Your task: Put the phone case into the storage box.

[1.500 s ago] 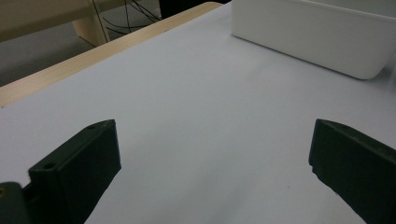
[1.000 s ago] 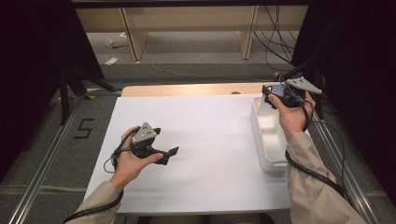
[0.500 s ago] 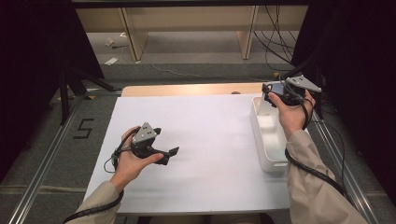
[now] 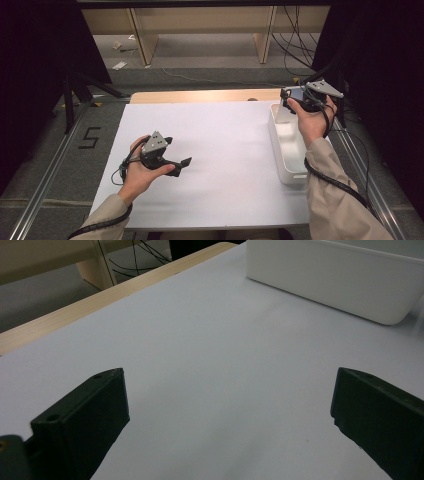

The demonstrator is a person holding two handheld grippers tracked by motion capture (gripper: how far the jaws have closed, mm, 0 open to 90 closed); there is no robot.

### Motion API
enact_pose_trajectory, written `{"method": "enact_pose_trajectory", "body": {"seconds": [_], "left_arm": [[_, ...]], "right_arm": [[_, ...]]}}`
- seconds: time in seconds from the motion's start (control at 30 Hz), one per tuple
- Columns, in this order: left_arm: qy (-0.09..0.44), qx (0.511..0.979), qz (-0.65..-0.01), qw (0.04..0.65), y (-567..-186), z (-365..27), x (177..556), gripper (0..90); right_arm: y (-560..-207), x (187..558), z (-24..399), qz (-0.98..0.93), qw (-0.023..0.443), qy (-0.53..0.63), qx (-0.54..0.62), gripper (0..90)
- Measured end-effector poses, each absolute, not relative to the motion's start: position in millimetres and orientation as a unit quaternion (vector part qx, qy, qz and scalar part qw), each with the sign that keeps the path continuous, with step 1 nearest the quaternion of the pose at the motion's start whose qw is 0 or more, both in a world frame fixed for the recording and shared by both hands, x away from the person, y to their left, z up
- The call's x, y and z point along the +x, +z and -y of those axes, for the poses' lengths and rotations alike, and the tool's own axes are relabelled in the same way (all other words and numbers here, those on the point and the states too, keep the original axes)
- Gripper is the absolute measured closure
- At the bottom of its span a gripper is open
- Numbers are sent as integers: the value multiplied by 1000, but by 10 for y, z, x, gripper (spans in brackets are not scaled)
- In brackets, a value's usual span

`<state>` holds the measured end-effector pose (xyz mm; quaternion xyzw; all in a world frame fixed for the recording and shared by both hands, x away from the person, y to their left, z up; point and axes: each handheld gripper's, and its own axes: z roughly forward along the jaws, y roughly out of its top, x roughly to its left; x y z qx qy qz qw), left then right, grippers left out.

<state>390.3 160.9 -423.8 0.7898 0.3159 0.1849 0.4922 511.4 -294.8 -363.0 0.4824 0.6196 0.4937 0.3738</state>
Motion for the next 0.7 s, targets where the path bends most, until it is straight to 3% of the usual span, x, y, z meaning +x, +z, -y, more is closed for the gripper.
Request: {"method": "enact_pose_trajectory", "body": {"seconds": [0.7], "left_arm": [[185, 789, -316, 494, -4234, -1609, 3902, 14]], "right_arm": [[-3620, 5180, 2933, -620, 374, 491, 484, 185]]}}
